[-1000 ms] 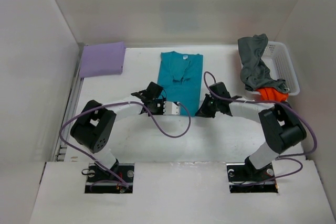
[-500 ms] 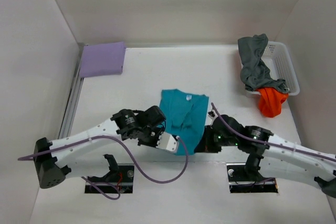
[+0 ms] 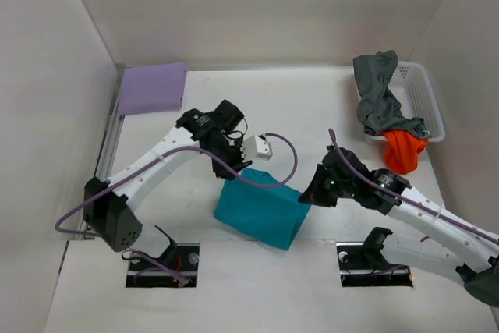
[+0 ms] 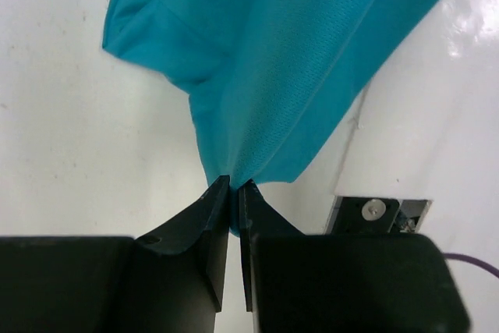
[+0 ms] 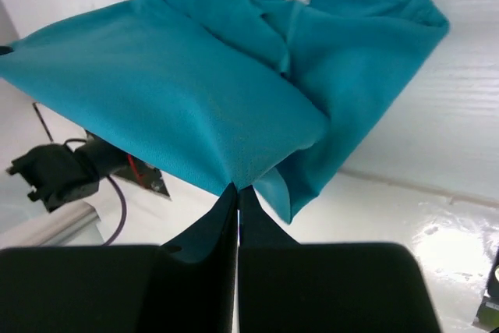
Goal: Fold and stack the t-shirts
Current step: Grab one side of the 2/3 rectangular tshirt with both arms, then fold the long partially folded tshirt into a neat square
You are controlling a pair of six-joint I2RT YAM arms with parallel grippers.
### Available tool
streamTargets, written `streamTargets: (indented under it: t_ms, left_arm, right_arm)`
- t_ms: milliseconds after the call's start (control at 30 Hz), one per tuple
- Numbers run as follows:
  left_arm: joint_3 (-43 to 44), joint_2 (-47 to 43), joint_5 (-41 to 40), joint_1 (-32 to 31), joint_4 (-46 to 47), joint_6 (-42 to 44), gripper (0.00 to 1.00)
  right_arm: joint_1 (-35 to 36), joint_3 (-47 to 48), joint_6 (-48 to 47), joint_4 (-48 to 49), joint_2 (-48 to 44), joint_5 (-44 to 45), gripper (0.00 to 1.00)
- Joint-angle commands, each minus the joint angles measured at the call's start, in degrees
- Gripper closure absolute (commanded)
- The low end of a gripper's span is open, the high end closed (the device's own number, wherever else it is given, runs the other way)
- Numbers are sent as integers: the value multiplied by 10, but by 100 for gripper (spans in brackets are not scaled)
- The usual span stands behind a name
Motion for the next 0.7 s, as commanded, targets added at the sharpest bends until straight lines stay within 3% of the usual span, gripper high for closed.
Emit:
streamTargets:
  t_ms: [0,333,667]
  left_arm:
    - [10,34,27,2,60,0,93]
    - [50,129,32,14,107,14,93]
    - [77,194,26,16,161,-3,91]
  right_arm:
    - [-40,-21,-44,23,-2,-45,100]
    - [-62,-79,-11,32,-35,-56,100]
    - [-154,-138,-27,163,17,-80,96]
